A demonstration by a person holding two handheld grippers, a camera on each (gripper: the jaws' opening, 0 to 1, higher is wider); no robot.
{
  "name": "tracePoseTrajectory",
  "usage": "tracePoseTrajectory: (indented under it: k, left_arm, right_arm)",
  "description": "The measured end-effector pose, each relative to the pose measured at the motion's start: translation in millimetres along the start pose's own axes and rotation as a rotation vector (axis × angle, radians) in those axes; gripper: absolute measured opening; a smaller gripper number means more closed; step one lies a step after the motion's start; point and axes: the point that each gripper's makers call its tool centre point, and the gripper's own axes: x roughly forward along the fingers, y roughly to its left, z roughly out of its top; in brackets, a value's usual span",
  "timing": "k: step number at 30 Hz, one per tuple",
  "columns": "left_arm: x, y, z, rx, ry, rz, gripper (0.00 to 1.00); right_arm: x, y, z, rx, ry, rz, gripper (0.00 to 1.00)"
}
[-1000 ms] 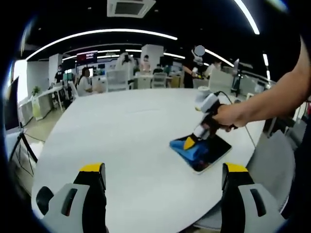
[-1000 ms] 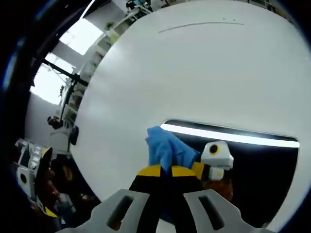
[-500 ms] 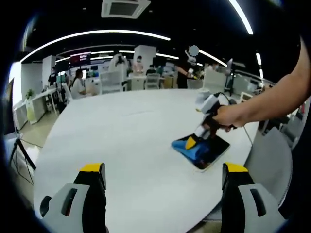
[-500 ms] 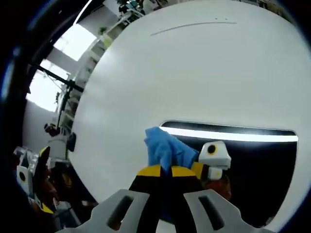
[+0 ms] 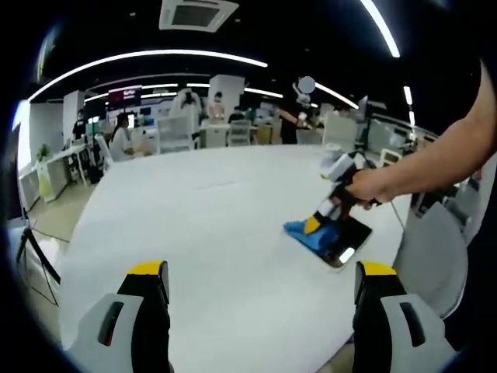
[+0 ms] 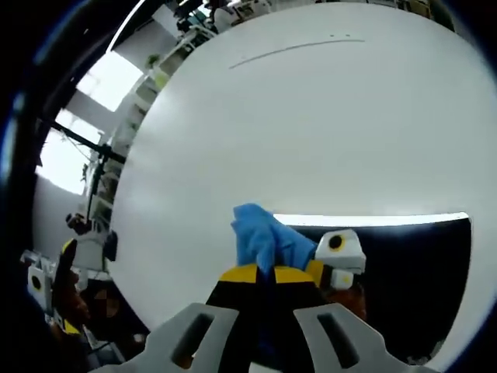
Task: Wipe the mirror surface with the cleaning cloth until all visible marks leave the cleaned area.
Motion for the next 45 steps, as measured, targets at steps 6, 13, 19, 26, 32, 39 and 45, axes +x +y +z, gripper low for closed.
tracePoseTrajectory:
  k: [6, 13, 19, 26, 32, 39, 45]
  left_arm:
    - [3.9, -5.1, -3.9, -0.001, 0.005, 0.010, 1.00]
    - [3.8, -6.6, -2.3, -0.002, -0.001, 0.034, 1.00]
    - [4.5, -7.6, -2.0, -0.008, 0.001, 0.052, 1.00]
    - [8.1, -12.7, 1.5, -0.004, 0.001, 0.056, 1.00]
    - [7.3, -16.0, 3.9, -0.001, 0.000, 0.064, 1.00]
    - [5.6, -20.8, 2.0, -0.003, 0.002, 0.076, 1.00]
    - [6.3, -25.8, 2.9, -0.004, -0.002, 0.082, 1.00]
  right_arm:
    - [2.9, -2.1, 8.6, -0.014, -0.005, 0.007, 0.00]
    - [2.4, -1.9, 15.6, -0.010, -0.014, 0.030, 0.00]
    - [3.6, -1.0, 14.5, -0.036, -0.010, 0.041, 0.00]
    - [4.6, -2.8, 15.6, -0.050, -0.008, 0.047, 0.00]
    - [4.5, -7.8, 17.2, -0.061, -0.005, 0.046, 0.00]
    - [-2.3, -14.1, 15.0, -0.079, -0.002, 0.030, 0.00]
    - [-8.0, -26.4, 15.6, -0.082, 0.000, 0.013, 0.00]
